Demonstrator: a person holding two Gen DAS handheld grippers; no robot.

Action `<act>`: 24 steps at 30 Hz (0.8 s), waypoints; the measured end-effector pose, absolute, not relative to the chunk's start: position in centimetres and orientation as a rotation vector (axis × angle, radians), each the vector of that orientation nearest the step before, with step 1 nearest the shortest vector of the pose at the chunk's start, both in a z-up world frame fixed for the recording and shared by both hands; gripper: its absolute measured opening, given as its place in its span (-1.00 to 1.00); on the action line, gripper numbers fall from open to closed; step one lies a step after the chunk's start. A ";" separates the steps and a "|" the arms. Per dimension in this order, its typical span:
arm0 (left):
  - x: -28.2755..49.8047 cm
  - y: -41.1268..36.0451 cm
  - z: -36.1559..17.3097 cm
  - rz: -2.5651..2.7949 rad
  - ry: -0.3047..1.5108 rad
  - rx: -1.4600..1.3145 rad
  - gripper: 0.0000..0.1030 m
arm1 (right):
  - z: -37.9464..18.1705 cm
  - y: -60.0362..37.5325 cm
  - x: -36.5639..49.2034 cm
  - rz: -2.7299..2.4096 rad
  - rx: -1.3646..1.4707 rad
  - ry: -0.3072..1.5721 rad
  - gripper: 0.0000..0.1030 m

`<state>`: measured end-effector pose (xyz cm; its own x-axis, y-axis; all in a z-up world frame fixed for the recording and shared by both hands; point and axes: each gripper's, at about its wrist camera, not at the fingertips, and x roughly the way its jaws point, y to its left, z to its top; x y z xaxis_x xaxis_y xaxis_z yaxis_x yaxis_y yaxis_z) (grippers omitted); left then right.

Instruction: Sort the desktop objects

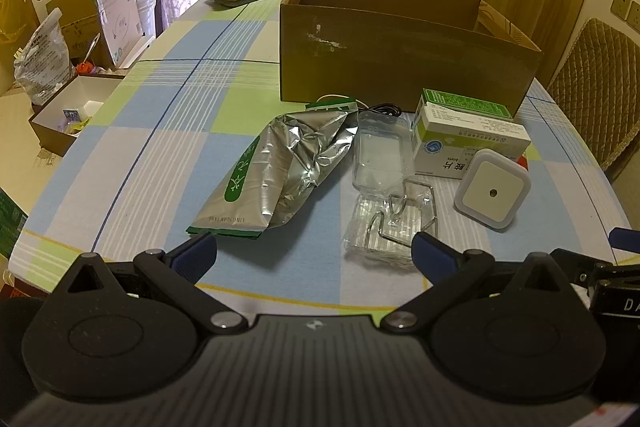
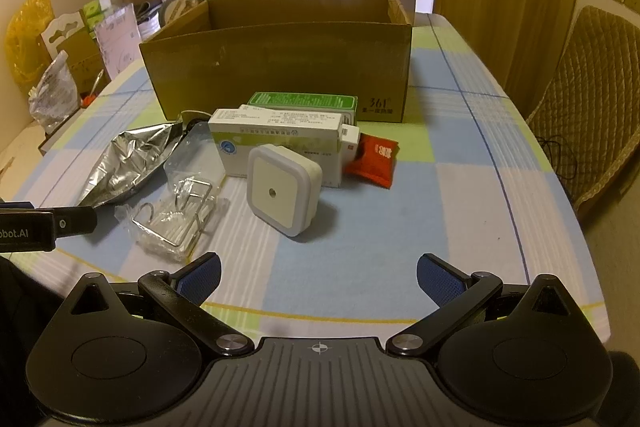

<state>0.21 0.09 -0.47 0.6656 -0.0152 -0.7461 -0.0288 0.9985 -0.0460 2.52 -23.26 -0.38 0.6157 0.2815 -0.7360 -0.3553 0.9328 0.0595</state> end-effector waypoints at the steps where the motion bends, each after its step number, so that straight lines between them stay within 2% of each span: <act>1: 0.2 0.1 -0.5 0.008 0.844 -0.056 0.98 | -0.4 -23.3 2.5 0.367 -0.095 0.832 0.97; 24: -0.1 0.5 -0.6 0.017 0.852 -0.081 0.98 | -1.1 -23.4 2.6 0.362 -0.088 0.881 0.97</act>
<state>-0.06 0.48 -0.59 0.6585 -0.0175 -0.7523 -0.0471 0.9968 -0.0644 2.60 -23.43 -1.10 0.5797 0.2732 -0.7676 -0.3447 0.9359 0.0728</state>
